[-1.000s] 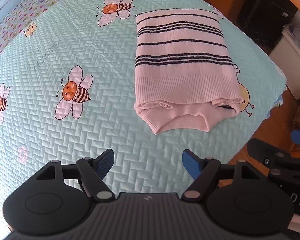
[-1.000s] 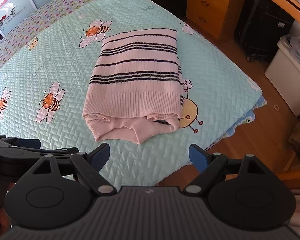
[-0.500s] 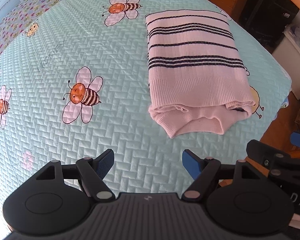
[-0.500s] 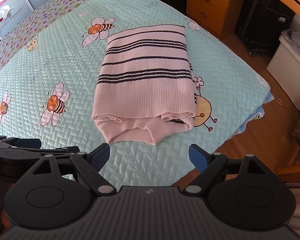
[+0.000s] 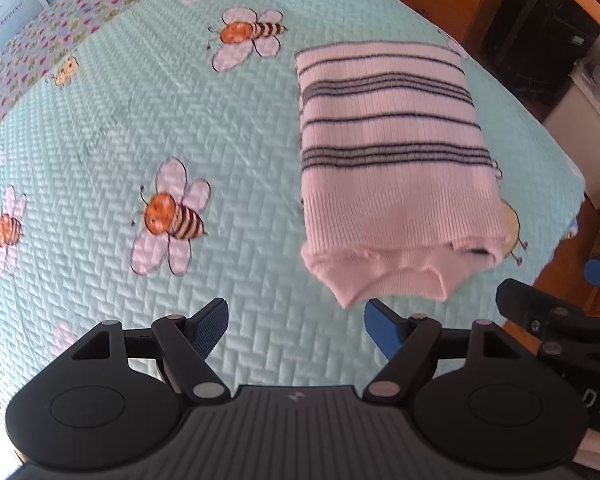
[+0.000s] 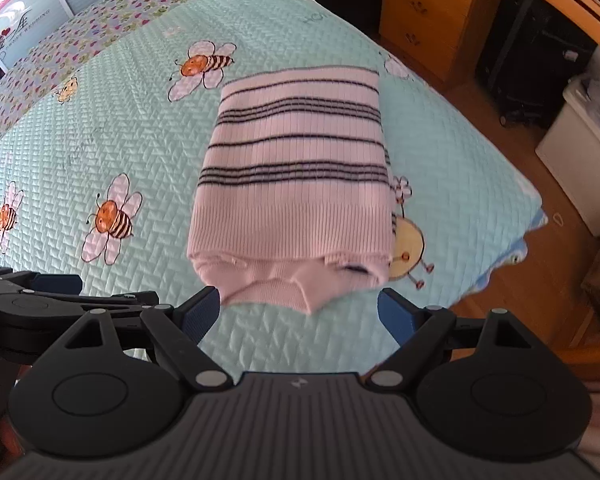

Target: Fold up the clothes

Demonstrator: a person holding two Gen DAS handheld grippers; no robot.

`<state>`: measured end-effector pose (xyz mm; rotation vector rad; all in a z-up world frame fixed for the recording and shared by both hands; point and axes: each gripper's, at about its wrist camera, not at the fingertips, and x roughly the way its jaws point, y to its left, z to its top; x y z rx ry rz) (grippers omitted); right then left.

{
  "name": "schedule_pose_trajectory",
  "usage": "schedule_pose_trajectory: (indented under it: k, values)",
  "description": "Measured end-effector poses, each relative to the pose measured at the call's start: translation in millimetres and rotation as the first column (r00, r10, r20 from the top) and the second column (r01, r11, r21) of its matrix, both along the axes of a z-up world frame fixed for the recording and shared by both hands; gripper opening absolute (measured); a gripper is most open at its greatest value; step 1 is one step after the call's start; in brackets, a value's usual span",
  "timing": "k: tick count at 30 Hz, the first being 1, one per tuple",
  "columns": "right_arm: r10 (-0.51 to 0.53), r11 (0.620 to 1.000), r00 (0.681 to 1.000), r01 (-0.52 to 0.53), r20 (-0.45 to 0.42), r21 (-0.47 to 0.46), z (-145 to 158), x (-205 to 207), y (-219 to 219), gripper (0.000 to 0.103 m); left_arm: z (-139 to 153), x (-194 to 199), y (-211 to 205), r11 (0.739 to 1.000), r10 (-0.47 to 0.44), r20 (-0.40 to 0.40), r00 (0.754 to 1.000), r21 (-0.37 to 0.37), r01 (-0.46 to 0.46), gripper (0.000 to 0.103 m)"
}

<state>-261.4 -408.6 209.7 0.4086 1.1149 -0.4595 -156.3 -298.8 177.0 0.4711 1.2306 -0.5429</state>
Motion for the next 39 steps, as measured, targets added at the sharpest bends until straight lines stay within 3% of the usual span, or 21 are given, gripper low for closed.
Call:
schedule_pose_trajectory:
  k: [20, 39]
  values:
    - [-0.027, 0.999, 1.0, 0.027, -0.01, 0.034, -10, 55, -58, 0.086, 1, 59, -57, 0.999, 0.018, -0.008, 1.0, 0.03, -0.018, 0.078]
    - [-0.008, 1.0, 0.999, 0.009, -0.033, 0.023, -25, 41, -69, 0.086, -13, 41, -74, 0.999, -0.014, 0.009, 1.0, 0.034, 0.014, 0.077]
